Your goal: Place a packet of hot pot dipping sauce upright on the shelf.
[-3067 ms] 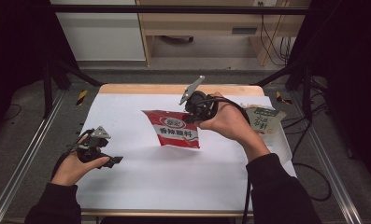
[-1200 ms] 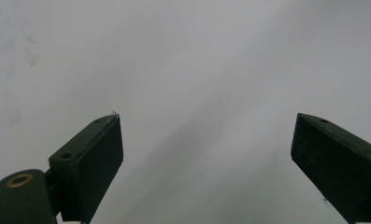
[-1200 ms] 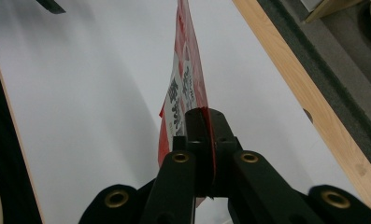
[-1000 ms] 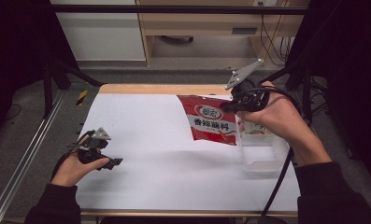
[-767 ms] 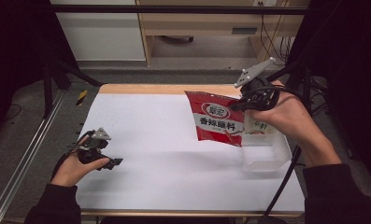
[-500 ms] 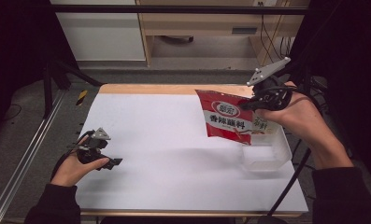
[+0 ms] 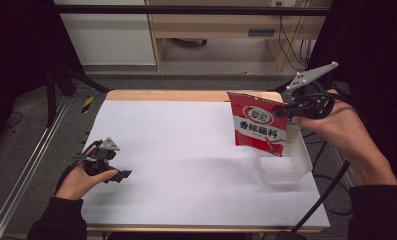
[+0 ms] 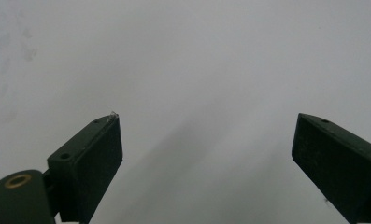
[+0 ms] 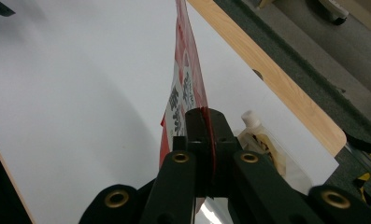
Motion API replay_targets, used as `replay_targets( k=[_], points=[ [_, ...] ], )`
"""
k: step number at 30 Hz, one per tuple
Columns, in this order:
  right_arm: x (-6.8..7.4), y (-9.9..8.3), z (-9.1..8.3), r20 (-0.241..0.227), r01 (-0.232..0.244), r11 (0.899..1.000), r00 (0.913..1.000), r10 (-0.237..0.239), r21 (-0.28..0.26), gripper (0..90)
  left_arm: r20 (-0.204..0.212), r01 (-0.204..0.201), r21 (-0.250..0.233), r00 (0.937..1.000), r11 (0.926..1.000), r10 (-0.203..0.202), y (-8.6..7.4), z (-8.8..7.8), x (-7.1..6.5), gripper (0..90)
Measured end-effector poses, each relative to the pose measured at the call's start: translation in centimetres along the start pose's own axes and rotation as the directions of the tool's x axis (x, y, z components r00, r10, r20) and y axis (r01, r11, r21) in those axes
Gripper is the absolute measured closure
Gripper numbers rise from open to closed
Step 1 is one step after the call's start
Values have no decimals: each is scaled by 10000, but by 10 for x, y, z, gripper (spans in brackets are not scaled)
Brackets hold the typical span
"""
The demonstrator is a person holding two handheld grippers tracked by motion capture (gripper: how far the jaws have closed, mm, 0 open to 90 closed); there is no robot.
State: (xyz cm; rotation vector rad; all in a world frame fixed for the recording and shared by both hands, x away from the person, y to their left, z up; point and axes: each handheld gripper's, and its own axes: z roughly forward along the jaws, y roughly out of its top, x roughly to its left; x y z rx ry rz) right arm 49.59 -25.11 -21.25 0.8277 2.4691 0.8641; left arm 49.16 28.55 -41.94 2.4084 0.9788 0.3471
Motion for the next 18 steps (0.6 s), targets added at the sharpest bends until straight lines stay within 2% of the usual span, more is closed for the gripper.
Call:
replay_targets(
  k=[6, 11, 18],
  points=[
    [-5, -8, -6, 117, -183, 9998, 9998, 184, -85, 900, 4, -25, 22, 10000, 10000, 25, 0, 0, 0, 87],
    [-12, -22, -15, 253, -435, 9990, 9987, 436, -64, 900, -7, -8, 21, 10000, 10000, 8, -1, 0, 0, 87],
    [-19, -35, -18, 379, -703, 9975, 9968, 706, -84, 900, -7, 18, 27, 10000, 10000, -18, 0, 1, -1, 86]
  ],
)
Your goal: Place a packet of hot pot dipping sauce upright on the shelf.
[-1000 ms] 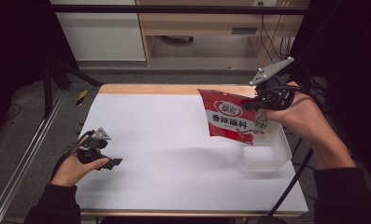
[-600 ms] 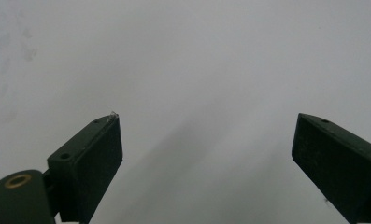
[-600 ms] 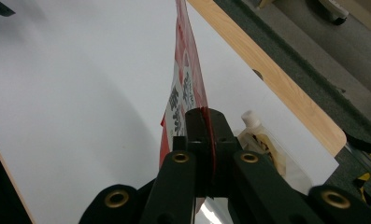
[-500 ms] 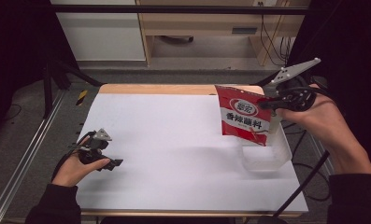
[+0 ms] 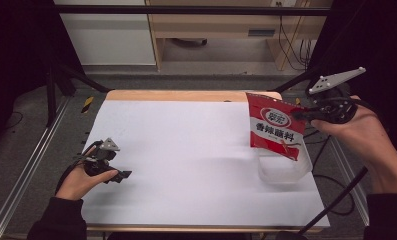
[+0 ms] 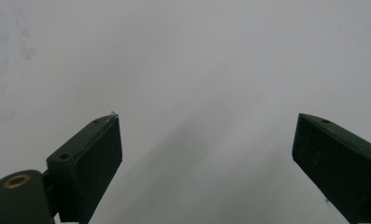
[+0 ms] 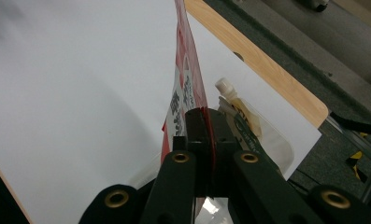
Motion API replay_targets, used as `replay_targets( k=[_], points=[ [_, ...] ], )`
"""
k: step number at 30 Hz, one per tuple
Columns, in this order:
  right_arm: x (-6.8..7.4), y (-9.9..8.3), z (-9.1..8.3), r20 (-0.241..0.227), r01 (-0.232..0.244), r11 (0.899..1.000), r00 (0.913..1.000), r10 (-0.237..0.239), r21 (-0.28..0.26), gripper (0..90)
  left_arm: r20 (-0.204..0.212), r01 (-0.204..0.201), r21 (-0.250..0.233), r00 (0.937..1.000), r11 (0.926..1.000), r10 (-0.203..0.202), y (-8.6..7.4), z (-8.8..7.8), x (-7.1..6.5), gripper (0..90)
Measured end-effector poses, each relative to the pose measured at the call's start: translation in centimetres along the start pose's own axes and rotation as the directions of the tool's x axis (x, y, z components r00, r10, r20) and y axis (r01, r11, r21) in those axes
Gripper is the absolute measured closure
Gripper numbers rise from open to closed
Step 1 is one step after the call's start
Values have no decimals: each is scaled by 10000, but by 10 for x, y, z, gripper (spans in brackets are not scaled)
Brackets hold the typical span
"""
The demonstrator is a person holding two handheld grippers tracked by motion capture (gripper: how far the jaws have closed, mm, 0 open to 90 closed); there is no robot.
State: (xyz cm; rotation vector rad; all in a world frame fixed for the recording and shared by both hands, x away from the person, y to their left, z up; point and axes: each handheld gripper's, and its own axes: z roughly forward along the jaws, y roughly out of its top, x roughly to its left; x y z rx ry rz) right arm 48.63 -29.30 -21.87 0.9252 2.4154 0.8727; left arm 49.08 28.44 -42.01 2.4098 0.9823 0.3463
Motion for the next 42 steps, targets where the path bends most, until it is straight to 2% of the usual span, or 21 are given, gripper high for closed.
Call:
replay_targets(
  k=[7, 11, 17, 23, 31, 34, 35, 38, 42],
  points=[
    [-8, -13, 4, 93, -261, 9996, 9996, 260, 109, 900, 7, -21, 19, 10000, 10000, 21, 0, 0, 0, 86],
    [-12, -20, 2, 148, -408, 9992, 9991, 409, -41, 900, -3, -56, 17, 10000, 10000, 56, 0, 0, 0, 85],
    [-14, -25, -4, 256, -559, 9983, 9981, 562, -149, 900, 19, -125, 54, 9999, 9999, 125, 1, 1, -2, 85],
    [-15, -35, 2, 229, -692, 9976, 9973, 693, -56, 900, 29, -133, 68, 9999, 9999, 133, 1, 1, -2, 85],
    [-16, -56, 16, 85, -1029, 9947, 9947, 1029, -35, 900, 22, -159, 110, 9999, 9998, 159, 2, 3, -3, 85],
    [-17, -66, 21, 17, -1238, 9923, 9923, 1238, -86, 900, 48, -167, 132, 9998, 9998, 167, 1, 4, -3, 85],
    [-17, -74, 22, -17, -1492, 9886, 9888, 1491, -182, 900, 43, -179, 149, 9998, 9997, 179, 1, 4, -3, 85],
    [-18, -83, 20, -59, -1673, 9853, 9859, 1672, -345, 900, 63, -186, 201, 9998, 9996, 185, 1, 5, -3, 85],
    [-20, -103, 16, 122, -1913, 9815, 9814, 1914, -79, 899, 72, -192, 235, 9998, 9995, 191, 2, 6, -5, 85]
  ],
)
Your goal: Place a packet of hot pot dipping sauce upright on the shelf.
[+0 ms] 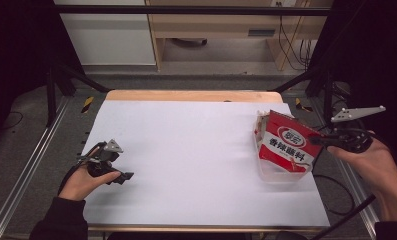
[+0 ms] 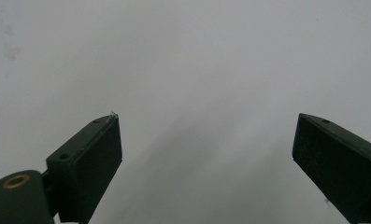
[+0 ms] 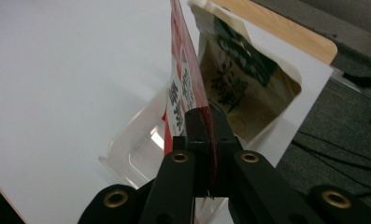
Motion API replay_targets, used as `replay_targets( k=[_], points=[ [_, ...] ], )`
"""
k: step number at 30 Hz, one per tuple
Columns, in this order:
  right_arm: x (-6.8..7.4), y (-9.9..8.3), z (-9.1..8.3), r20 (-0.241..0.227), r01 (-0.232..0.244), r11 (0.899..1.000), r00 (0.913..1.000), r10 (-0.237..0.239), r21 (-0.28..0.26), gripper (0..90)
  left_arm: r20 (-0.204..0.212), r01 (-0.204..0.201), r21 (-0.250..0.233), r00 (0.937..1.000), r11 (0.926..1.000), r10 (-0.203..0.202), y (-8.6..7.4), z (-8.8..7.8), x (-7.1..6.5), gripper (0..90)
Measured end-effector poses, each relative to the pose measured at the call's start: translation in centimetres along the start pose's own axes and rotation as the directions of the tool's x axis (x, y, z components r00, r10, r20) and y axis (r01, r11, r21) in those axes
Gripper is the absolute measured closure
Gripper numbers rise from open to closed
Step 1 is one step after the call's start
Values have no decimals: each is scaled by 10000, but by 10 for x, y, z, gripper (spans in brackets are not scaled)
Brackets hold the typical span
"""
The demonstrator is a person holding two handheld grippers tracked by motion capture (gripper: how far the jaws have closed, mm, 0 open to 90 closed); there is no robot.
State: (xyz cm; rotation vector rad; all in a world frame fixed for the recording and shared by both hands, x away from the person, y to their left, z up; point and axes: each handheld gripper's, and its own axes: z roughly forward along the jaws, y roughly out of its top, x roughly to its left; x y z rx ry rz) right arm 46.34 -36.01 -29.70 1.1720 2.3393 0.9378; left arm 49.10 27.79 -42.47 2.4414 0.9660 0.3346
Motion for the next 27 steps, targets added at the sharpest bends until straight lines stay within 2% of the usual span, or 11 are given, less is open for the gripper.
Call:
replay_targets(
  k=[4, 8, 10, 11, 13, 17, 20, 22, 27],
  points=[
    [-5, -14, -1, 57, -245, 9994, 9997, 244, 224, 897, 4, -43, 32, 10000, 10000, 43, 1, 1, -1, 85],
    [-7, -20, -1, 83, -315, 9993, 9995, 313, 203, 884, 4, -73, 71, 10000, 9999, 73, 1, 2, -1, 85],
    [-8, -22, -1, 35, -376, 9991, 9993, 375, 191, 864, -4, -85, 75, 10000, 9999, 85, 1, 2, -2, 85],
    [-8, -22, 0, 54, -320, 9992, 9995, 319, 222, 816, 38, -78, 34, 10000, 10000, 78, 1, 2, -2, 85],
    [-7, -21, 0, 107, -294, 9994, 9995, 292, 189, 781, 39, -77, 30, 10000, 10000, 77, 1, 2, -2, 85],
    [0, -6, 4, 432, 8, 9998, 9991, -17, 221, 599, 31, -80, 33, 10000, 10000, 80, 1, 1, -2, 85],
    [3, 2, 7, 570, 217, 9995, 9981, -230, 236, 554, 39, -83, 30, 10000, 10000, 83, 1, 1, -2, 85],
    [8, 17, 11, 820, 434, 9989, 9956, -447, 173, 461, 43, -89, 23, 10000, 10000, 89, 1, 1, -2, 85],
    [14, 36, 19, 1146, 397, 9990, 9925, -419, 211, 386, 35, -90, 29, 10000, 10000, 90, 1, 1, -2, 85]
  ],
)
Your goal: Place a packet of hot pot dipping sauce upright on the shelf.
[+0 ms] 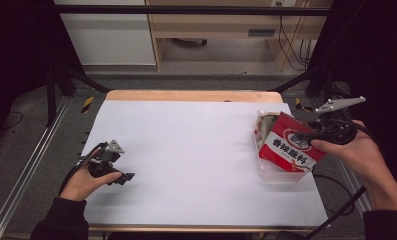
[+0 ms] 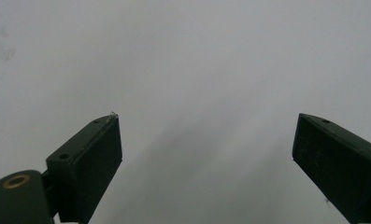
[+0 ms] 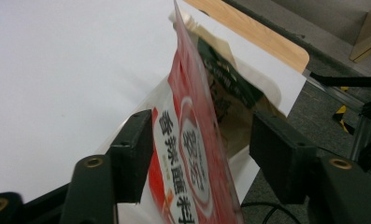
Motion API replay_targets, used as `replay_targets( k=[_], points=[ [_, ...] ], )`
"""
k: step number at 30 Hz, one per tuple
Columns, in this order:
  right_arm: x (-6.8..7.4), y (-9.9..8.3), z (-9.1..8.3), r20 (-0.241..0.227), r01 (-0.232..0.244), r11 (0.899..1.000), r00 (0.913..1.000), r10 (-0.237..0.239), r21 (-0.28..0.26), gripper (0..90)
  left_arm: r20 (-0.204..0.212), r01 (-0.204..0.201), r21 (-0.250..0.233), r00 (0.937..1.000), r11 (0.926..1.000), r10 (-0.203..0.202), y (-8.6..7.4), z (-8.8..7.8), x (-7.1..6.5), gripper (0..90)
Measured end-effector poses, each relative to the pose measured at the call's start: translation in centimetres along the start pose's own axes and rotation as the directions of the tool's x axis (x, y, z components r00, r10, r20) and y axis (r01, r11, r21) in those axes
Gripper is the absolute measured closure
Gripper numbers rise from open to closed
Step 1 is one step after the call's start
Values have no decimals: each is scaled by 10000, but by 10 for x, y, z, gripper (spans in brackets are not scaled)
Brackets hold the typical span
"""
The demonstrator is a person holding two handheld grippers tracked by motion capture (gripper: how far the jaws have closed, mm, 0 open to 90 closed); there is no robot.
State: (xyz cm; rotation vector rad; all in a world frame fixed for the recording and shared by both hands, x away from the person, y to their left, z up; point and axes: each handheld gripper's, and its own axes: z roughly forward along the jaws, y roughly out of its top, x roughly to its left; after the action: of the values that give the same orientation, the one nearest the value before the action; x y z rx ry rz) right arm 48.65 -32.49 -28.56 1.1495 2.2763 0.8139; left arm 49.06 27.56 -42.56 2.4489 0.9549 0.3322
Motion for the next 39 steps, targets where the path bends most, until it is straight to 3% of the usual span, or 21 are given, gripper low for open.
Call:
replay_targets(
  k=[4, 19, 23, 26, 30, 35, 37, 39],
  points=[
    [8, 20, 8, 276, 78, 10000, 9996, -76, -60, 303, 25, 15, 37, 10000, 10000, -15, 0, 0, 1, 85],
    [28, 59, 21, 833, -2, 9995, 9965, 28, -317, 185, -21, 22, -35, 10000, 10000, -22, -1, 0, 1, 83],
    [40, 73, 23, 972, 80, 9987, 9953, -30, -505, 166, -55, 29, -30, 10000, 10000, -29, -1, 0, 2, 83],
    [53, 89, 26, 1232, 182, 9953, 9924, -64, -946, 165, -96, 1, -91, 10000, 10000, -2, -1, 0, 1, 83],
    [68, 104, 31, 1236, 165, 9904, 9923, 6, -1372, 165, -102, -12, -162, 9999, 9999, 10, -1, -1, 2, 83],
    [82, 115, 38, 1275, 210, 9866, 9918, -2, -1618, 164, -122, 60, -216, 9999, 9997, -62, -2, -1, 3, 83],
    [88, 119, 41, 1502, 223, 9842, 9886, 44, -1759, 158, -105, 53, -184, 9999, 9998, -54, -2, -1, 4, 83],
    [94, 123, 45, 1354, 229, 9835, 9908, 16, -1796, 152, -154, 81, -206, 9998, 9998, -84, -3, 0, 4, 83]
  ],
)
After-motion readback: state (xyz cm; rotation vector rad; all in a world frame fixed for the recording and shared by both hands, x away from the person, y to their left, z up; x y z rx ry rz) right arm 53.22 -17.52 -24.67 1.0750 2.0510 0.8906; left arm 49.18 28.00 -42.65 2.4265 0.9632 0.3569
